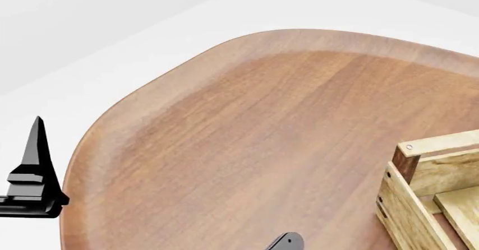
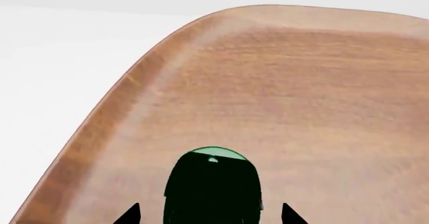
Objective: Pick up the salad dressing and put it in the tray.
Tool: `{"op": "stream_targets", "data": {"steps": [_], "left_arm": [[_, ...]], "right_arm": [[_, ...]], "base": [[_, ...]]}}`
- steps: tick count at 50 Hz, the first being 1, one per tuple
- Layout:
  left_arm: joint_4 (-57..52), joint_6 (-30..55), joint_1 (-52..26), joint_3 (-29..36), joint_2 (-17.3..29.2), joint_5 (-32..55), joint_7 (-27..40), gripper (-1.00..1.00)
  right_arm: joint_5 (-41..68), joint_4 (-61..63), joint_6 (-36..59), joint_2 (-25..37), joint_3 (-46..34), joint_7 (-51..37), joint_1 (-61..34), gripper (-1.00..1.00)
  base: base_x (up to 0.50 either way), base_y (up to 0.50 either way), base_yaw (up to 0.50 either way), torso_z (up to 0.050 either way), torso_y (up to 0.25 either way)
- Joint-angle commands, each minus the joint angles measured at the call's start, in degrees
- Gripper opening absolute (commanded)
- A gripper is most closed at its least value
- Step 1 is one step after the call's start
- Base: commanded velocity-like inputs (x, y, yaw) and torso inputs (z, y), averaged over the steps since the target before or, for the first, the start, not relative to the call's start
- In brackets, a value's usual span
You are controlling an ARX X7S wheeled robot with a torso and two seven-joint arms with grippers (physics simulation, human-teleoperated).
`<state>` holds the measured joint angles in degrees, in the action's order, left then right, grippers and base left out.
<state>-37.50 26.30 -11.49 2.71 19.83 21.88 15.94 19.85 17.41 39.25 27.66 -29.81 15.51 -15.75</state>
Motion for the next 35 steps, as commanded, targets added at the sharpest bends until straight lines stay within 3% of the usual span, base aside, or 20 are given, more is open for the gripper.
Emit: {"op": "stream_targets", "data": {"steps": [1,6,7,35], "left_arm": [[-0.1,-0.1,0.0,0.2,0.2,0.1,0.2,1.00],[0.0,-0.1,-0.1,0.3,0.3,0.2,0.3,1.00],[0.0,-0.1,-0.1,0.3,0.3,0.2,0.3,1.00],[1.6,-1.4,0.6,0.0,0.5,0.5,0.7,1.00]], "right_arm": [[-1.2,-2.4,-1.6,-0.3,-1.7,0.4,0.4,1.00],[-1.5,-3.0,-3.0,-0.5,-1.6,0.2,0.4,1.00],[-1.4,-2.8,-3.0,-0.6,-1.4,0.0,0.4,-1.00],[1.3,2.5,-0.4,-0.6,3.1,-3.1,-1.5,-1.00]], "base": [[0.00,0.00,0.00,0.000,0.000],[0.00,0.00,0.00,0.000,0.000],[0.00,0.00,0.00,0.000,0.000],[0.00,0.00,0.00,0.000,0.000]]}}
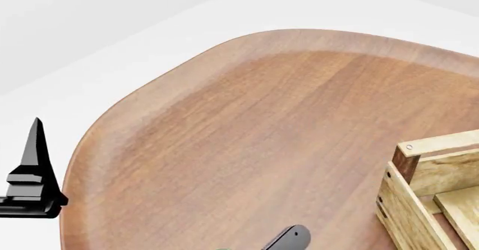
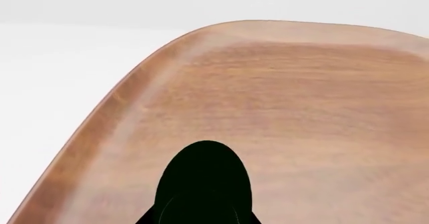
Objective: Pick up the salad dressing and put it in the tray.
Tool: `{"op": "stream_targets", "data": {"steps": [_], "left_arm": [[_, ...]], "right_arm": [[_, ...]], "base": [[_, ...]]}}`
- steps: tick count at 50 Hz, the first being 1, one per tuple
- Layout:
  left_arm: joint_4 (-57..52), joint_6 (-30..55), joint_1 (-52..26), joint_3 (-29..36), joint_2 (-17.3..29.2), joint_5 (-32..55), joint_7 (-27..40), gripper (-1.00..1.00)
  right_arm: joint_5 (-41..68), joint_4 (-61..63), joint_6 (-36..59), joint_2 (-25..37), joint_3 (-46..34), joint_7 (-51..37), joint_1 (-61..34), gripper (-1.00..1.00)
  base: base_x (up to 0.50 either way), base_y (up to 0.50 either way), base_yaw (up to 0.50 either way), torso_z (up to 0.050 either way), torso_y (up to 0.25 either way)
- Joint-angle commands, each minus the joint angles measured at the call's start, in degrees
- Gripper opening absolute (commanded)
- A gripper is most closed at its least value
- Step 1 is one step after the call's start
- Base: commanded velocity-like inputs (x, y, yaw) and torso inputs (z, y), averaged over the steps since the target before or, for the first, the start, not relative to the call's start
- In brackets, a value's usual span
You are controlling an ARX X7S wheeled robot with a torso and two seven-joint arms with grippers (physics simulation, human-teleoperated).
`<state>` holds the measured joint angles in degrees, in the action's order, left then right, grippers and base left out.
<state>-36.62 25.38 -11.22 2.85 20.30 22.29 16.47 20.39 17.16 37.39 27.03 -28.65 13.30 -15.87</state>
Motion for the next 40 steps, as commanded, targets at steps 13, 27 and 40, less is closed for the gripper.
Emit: {"op": "stream_targets", "data": {"steps": [13,27,40], "left_arm": [[0.7,-0.4,0.2,-0.3,0.4,0.5,0.4,1.00],[2.4,-1.3,0.0,-1.1,0.2,1.3,0.4,1.00],[1.8,-0.8,-0.1,-1.4,0.8,1.8,0.8,1.00]], "right_arm": [[4.1,7.7,6.4,1.3,5.5,-2.3,-3.2,-1.00],[5.9,10.1,8.5,2.8,9.2,-3.6,-4.3,-1.00],[9.5,13.1,12.6,4.8,15.7,-5.5,-6.5,-1.00]], "base": [[0.00,0.00,0.00,0.000,0.001],[0.00,0.00,0.00,0.000,0.000],[0.00,0.00,0.00,0.000,0.001]]}}
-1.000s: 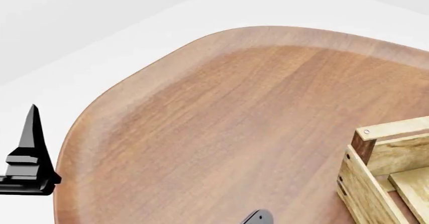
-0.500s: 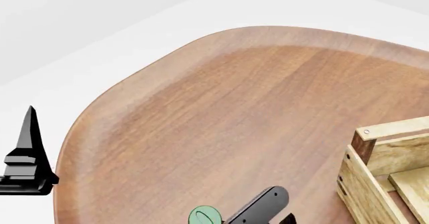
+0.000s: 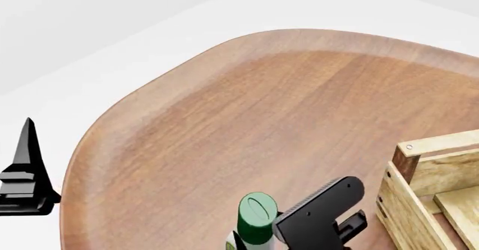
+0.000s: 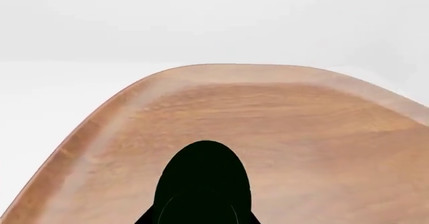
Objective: Pick up the salad dressing and put it in the tray.
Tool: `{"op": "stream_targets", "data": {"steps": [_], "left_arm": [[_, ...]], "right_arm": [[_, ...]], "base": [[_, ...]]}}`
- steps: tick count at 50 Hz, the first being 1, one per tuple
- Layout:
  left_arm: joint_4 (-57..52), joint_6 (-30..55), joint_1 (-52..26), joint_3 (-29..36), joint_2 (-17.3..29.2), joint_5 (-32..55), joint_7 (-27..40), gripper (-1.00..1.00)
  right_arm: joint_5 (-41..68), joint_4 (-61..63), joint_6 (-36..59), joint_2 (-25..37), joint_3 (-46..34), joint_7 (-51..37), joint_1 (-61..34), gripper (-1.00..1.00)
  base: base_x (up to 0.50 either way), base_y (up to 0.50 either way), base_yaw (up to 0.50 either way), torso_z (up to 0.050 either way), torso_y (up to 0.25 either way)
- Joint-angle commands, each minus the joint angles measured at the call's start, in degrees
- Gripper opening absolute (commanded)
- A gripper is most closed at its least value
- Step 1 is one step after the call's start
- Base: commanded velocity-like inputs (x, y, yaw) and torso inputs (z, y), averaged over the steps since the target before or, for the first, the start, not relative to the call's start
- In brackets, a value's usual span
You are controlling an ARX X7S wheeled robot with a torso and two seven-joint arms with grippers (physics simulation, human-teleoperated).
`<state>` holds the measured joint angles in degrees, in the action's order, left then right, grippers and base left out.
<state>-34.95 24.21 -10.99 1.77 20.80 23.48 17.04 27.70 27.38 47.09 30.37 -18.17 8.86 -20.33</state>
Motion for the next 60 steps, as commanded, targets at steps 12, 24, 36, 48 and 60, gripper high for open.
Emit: {"op": "stream_targets", "data": {"steps": [12,24,36,48,60], "left_arm": [[-0.1,-0.2,0.2,-0.5,0.4,0.9,0.3,1.00],[0.2,-1.2,0.7,-0.7,0.6,0.7,0.3,1.00],[0.4,-1.3,0.4,-0.4,0.8,0.6,0.5,1.00],[0.1,-1.1,0.5,-0.3,1.2,0.6,0.8,1.00],[0.6,-1.6,0.5,-0.5,1.3,0.9,0.9,1.00]], "right_arm": [[3.6,3.7,5.7,3.8,10.7,-3.5,-2.7,-1.00],[4.1,2.4,7.4,5.3,15.4,-5.8,-3.6,-1.00],[3.0,0.7,6.7,6.2,16.5,-6.5,-3.6,-1.00],[2.1,-1.6,5.1,6.7,18.6,-7.3,-3.1,-1.00],[0.8,-3.6,5.4,7.8,20.0,-8.9,-4.2,-1.00]], "base": [[0.00,0.00,0.00,0.000,0.001],[0.00,0.00,0.00,0.000,0.000],[0.00,0.00,0.00,0.000,0.001],[0.00,0.00,0.00,0.000,0.000],[0.00,0.00,0.00,0.000,0.001]]}}
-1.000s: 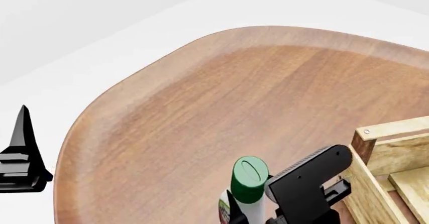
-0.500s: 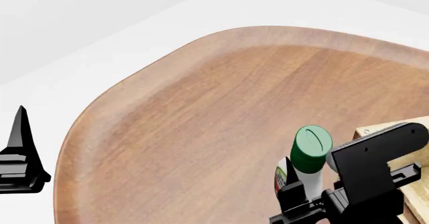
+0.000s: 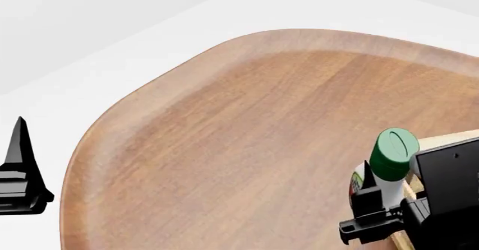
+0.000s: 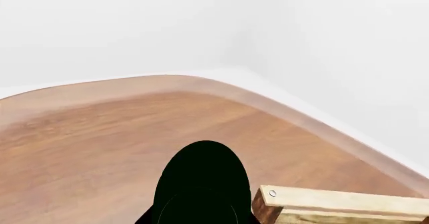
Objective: Pick up the salad dressing and put it in the tray.
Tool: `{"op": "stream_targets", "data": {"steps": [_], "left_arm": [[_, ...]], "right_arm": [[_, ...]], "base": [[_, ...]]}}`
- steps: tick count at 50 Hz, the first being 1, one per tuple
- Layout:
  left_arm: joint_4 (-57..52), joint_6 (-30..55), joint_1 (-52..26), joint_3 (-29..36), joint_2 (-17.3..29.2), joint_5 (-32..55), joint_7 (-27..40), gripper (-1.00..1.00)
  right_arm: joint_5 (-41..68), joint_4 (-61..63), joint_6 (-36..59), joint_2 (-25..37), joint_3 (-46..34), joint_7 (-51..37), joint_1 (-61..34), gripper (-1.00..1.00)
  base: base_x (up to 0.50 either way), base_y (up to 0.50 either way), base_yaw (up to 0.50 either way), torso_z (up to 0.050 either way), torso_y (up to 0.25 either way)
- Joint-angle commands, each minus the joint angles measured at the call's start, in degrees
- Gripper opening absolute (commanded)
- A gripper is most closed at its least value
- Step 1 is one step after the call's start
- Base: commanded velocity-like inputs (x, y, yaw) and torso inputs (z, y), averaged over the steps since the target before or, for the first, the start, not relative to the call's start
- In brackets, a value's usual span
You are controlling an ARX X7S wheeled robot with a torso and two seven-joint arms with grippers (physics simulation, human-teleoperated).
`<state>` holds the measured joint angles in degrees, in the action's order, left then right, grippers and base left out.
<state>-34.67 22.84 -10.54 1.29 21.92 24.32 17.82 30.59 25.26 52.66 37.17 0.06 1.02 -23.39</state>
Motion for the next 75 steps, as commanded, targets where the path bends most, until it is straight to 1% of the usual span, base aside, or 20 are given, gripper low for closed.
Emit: {"op": "stream_targets", "data": {"steps": [1,10,17,26,40,46,58,62,64,65,75], "left_arm": [[0.3,-0.2,0.1,-0.1,0.2,0.1,0.2,1.00],[0.7,-0.8,0.3,0.2,0.1,0.1,0.1,1.00],[0.4,-0.5,0.2,-0.1,0.3,0.4,0.3,1.00],[0.9,-0.9,0.1,-0.1,0.3,0.3,0.5,1.00],[1.0,-0.9,0.0,0.5,0.5,0.0,0.7,1.00],[0.9,-0.8,-0.1,0.6,0.6,0.1,0.8,1.00],[0.8,-0.9,-0.3,0.6,0.8,0.2,1.0,1.00],[0.8,-1.0,0.0,0.7,0.9,0.0,1.0,1.00],[0.8,-1.1,0.0,0.8,0.9,0.1,1.1,1.00],[0.8,-0.7,-0.3,0.6,1.0,0.3,1.2,1.00],[0.4,-0.4,-0.6,1.0,1.2,0.2,1.4,1.00]], "right_arm": [[-1.9,-1.8,-0.1,1.1,2.3,-1.2,-1.3,-1.00],[-3.6,-6.2,-0.1,1.5,4.8,-3.6,-3.8,-1.00],[-4.9,-10.1,0.8,1.9,4.4,-4.7,-7.0,-1.00],[-6.5,-13.3,-0.1,2.2,4.5,-5.9,-8.1,-1.00],[-9.3,-20.5,-3.3,2.0,3.2,-6.7,-9.7,-1.00],[-11.1,-25.0,-6.3,1.3,1.9,-6.9,-9.4,-1.00],[-12.7,-30.5,-8.2,0.3,0.1,-7.1,-11.6,-1.00],[-14.1,-35.4,-10.7,-0.5,-0.3,-7.7,-12.7,-1.00],[-14.1,-35.5,-10.7,-0.5,-0.3,-7.7,-12.8,-1.00],[-15.4,-38.3,-11.3,-0.4,-0.8,-8.6,-14.1,-1.00],[-16.2,-41.2,-12.3,-0.4,-0.2,-9.9,-14.2,-1.00]], "base": [[0.00,0.00,0.00,0.000,0.000],[0.00,0.00,0.00,0.000,0.000],[0.00,0.00,0.00,0.000,0.001],[0.00,0.00,0.00,0.002,0.000],[0.00,0.00,0.00,0.000,0.001],[0.00,0.00,0.00,0.000,0.000],[0.00,0.00,0.00,0.000,0.001],[0.00,0.00,0.00,0.000,0.000],[0.00,0.00,0.00,0.000,0.000],[0.00,0.00,0.00,0.000,0.000],[0.00,0.00,0.00,0.000,0.001]]}}
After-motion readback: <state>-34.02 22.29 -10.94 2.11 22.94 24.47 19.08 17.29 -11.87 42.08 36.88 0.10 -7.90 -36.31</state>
